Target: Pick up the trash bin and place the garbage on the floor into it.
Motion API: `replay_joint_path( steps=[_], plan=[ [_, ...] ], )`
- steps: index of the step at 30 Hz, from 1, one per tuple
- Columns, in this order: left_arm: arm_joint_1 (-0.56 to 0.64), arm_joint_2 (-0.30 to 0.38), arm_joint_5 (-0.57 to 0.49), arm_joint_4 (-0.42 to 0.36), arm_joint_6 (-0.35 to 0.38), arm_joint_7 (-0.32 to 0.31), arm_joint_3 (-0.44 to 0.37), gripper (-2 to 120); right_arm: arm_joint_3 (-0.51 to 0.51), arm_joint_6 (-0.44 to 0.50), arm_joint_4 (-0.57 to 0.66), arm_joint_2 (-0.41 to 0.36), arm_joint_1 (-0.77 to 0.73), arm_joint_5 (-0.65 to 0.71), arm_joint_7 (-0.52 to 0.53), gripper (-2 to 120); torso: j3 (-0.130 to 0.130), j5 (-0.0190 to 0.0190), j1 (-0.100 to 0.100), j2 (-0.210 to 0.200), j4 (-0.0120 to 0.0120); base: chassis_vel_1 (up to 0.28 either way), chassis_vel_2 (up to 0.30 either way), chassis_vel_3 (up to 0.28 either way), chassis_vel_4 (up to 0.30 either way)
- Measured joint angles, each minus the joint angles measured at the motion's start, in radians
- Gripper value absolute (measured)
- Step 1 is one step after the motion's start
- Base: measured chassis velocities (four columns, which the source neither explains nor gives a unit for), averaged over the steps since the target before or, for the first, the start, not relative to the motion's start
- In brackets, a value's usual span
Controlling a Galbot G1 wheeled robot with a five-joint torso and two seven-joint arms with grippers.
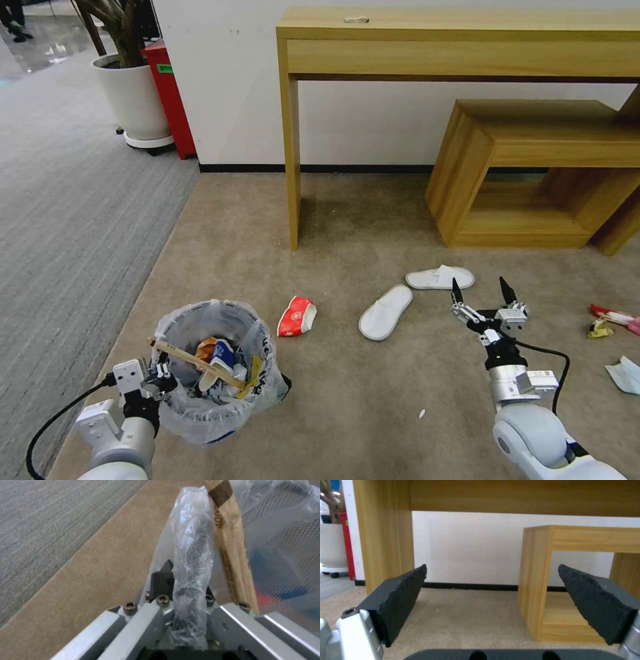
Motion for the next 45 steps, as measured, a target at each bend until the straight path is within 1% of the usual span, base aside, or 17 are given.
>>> replay_joint_path(
  steps=[11,15,17,19,27,29,34,37,41,45],
  plan=[
    [-0.004,-0.003,-0.001,0.004,0.000,-0.002,-0.003,1,-0.020,0.006,-0.007,0.001,0.010,0.002,-0.004,100,0.000,0.0000,0.000,0.000,0.0000,-0.115,0.107,0.115,-0.115],
    [-0.005,-0.002,-0.007,0.004,0.000,-0.005,-0.012,1,-0.035,0.016,0.002,0.000,0.010,0.025,-0.019,100,0.000,-0.0002,0.000,0.000,0.0000,-0.125,0.122,0.121,-0.122],
    [-0.009,-0.002,-0.008,0.003,0.000,-0.004,-0.029,1,-0.043,0.020,0.007,-0.001,0.011,0.042,-0.028,100,0.000,0.0003,0.000,0.000,0.0000,-0.112,0.101,0.122,-0.112],
    [-0.010,0.001,-0.009,0.002,0.000,-0.004,-0.039,1,-0.046,0.023,0.007,-0.001,0.012,0.045,-0.033,100,0.000,0.0000,0.000,0.000,0.0000,-0.107,0.091,0.116,-0.113],
    [-0.008,0.009,-0.029,-0.008,0.001,-0.003,-0.088,1,-0.061,0.027,0.003,0.005,0.019,0.044,-0.040,100,0.000,0.0001,0.000,0.000,0.0000,-0.090,0.099,0.099,-0.100],
    [-0.009,0.006,-0.041,-0.011,0.002,-0.003,-0.112,1,-0.063,0.027,0.003,0.006,0.020,0.042,-0.040,100,0.000,-0.0002,0.000,0.000,0.0000,-0.097,0.101,0.093,-0.096],
    [-0.010,0.006,-0.054,-0.014,0.003,-0.003,-0.137,1,-0.065,0.028,0.001,0.007,0.020,0.040,-0.040,100,0.000,-0.0001,0.000,0.000,0.0000,-0.094,0.090,0.092,-0.092],
    [-0.012,0.018,-0.069,-0.017,0.010,-0.004,-0.157,1,-0.067,0.029,0.000,0.005,0.019,0.039,-0.041,100,0.000,0.0001,0.000,0.000,0.0000,-0.085,0.063,0.092,-0.072],
    [-0.015,0.028,-0.089,-0.023,0.028,-0.015,-0.176,1,-0.068,0.030,0.000,0.003,0.019,0.039,-0.042,100,0.000,-0.0001,0.000,0.000,-0.0001,-0.082,0.068,0.082,-0.077],
    [-0.015,0.035,-0.120,-0.030,0.053,-0.046,-0.185,1,-0.072,0.033,-0.002,0.003,0.018,0.037,-0.043,100,0.000,0.0000,0.000,0.000,0.0000,-0.082,0.082,0.076,-0.077]
  ],
)
